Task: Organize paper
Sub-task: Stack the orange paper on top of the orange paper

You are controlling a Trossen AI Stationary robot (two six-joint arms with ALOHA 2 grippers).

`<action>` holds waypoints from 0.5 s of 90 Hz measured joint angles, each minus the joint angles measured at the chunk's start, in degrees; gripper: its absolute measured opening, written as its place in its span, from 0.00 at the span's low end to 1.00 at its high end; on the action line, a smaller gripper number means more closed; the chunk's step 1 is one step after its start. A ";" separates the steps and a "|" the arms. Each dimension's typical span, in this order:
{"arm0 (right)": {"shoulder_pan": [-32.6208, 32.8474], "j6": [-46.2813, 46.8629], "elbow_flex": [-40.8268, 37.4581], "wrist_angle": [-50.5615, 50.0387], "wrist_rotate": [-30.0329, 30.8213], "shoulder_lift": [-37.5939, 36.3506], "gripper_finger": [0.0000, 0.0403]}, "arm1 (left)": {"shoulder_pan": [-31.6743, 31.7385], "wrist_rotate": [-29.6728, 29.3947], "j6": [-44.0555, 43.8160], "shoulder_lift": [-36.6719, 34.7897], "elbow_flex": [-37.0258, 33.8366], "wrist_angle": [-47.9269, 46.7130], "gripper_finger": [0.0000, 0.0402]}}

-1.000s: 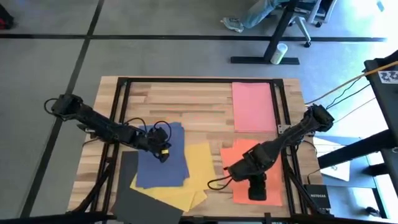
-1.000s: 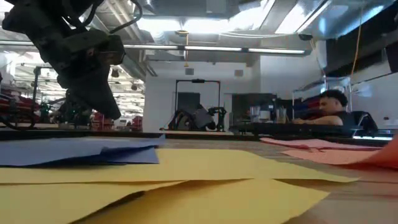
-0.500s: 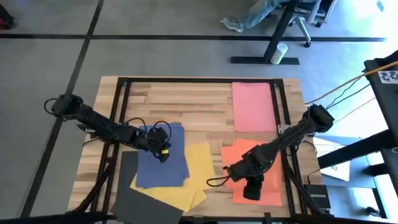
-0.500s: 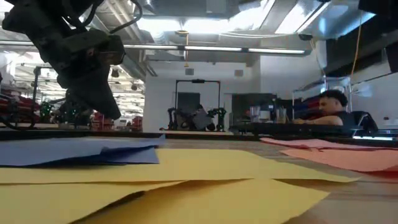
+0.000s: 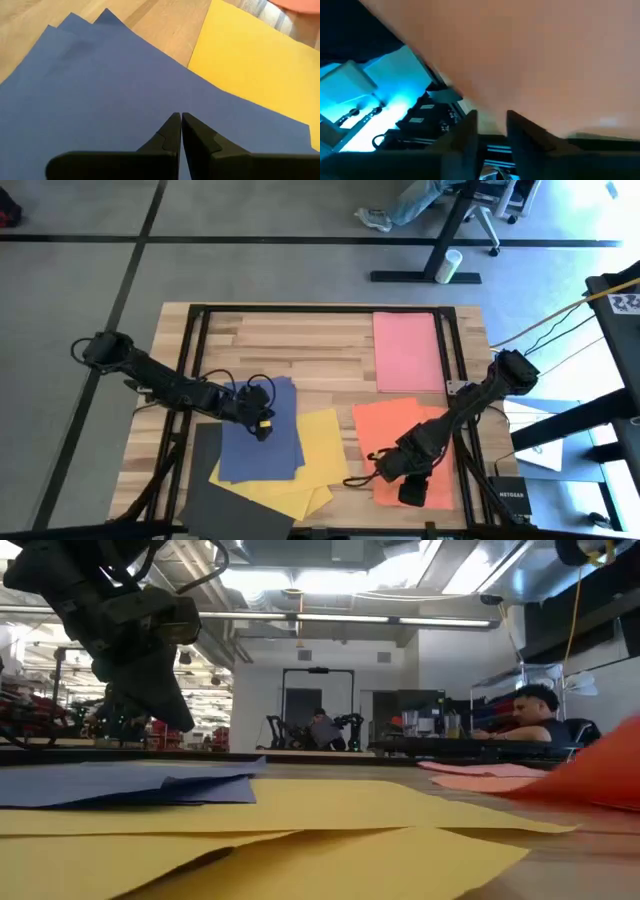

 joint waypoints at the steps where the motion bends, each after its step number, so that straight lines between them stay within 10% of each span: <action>1: 0.00 0.00 -0.03 0.12 -0.01 0.00 0.31 | 0.00 0.01 -0.01 0.00 0.00 0.01 0.00; 24: -0.04 -1.88 -0.04 1.86 -1.25 0.00 0.36 | 0.00 0.31 -0.04 -0.02 0.00 -0.01 0.00; 45: -4.10 -15.78 -0.04 3.06 10.86 0.31 0.06 | 0.00 0.38 0.08 0.00 0.00 0.01 0.00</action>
